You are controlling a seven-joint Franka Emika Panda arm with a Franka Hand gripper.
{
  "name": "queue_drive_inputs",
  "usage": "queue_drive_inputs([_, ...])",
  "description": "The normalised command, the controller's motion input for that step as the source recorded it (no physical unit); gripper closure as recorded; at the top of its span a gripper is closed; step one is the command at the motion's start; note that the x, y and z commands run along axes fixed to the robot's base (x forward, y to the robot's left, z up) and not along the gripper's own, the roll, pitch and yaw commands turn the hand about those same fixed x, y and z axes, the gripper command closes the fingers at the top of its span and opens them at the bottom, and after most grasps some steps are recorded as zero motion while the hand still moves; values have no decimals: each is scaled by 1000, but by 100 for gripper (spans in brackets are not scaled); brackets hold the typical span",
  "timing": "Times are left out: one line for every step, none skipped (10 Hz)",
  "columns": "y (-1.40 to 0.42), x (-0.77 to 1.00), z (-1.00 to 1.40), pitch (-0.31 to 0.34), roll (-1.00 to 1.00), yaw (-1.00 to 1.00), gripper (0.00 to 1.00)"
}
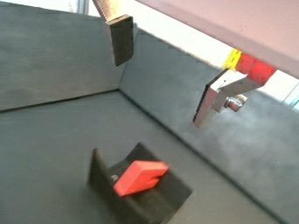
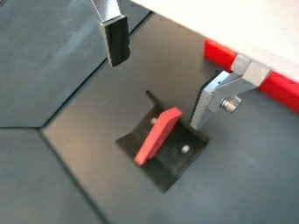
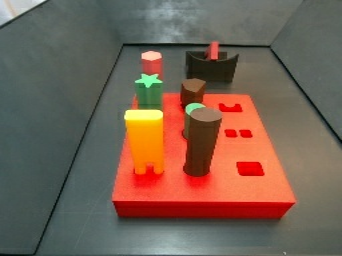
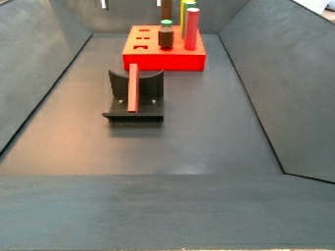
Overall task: Pick up the double-square object. Move up. Place the double-square object on the fixture. Regrasp the double-square object. Move to above the board. Insert the double-square object.
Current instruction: Regrasp the double-square object.
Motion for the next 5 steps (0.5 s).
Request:
queue_drive_inputs([-33,89,-17,91,1000,57,0])
queue_drive_inputs([-39,108,-24,128,1000,75,0])
queue_drive_inputs([-41,120,-24,154,1000,92,0])
queue_drive_inputs([-45,129,-24,179,1000,117,0])
queue_drive_inputs([-46,137,-25,203,1000,153,0])
